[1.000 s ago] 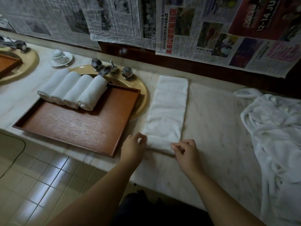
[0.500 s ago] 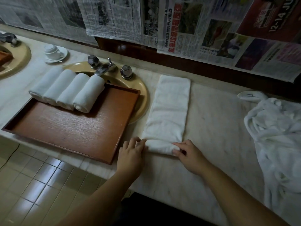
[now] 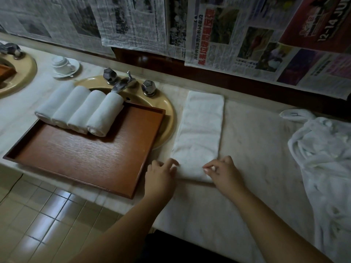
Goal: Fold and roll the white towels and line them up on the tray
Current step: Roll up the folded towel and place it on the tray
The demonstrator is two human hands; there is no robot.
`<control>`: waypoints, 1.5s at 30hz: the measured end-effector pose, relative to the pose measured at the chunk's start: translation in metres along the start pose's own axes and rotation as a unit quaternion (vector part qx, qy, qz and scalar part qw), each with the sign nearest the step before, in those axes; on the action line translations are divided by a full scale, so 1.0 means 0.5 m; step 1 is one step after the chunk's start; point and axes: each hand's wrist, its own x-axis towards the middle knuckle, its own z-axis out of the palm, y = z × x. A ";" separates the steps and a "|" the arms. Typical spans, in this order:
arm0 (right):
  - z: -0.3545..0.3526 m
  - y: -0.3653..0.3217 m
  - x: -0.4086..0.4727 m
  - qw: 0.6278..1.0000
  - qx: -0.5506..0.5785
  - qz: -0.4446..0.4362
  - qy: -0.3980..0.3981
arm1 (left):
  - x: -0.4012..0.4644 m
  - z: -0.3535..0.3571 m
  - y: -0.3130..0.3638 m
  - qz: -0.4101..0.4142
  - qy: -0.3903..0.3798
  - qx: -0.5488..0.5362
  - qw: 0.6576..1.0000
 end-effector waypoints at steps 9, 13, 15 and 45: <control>0.057 0.028 -0.120 0.936 -0.230 -0.232 0.132 | -0.005 -0.020 -0.046 0.268 0.003 0.133 0.954; 0.057 0.038 -0.137 0.945 -0.176 -0.241 0.137 | 0.007 -0.020 -0.087 0.343 -0.004 0.134 0.930; 0.063 0.043 -0.135 0.954 -0.146 -0.228 0.129 | 0.025 -0.018 -0.092 0.366 -0.005 0.123 0.923; 0.049 0.037 -0.055 0.984 -0.090 -0.104 0.116 | 0.133 -0.012 -0.065 0.363 0.010 0.049 0.930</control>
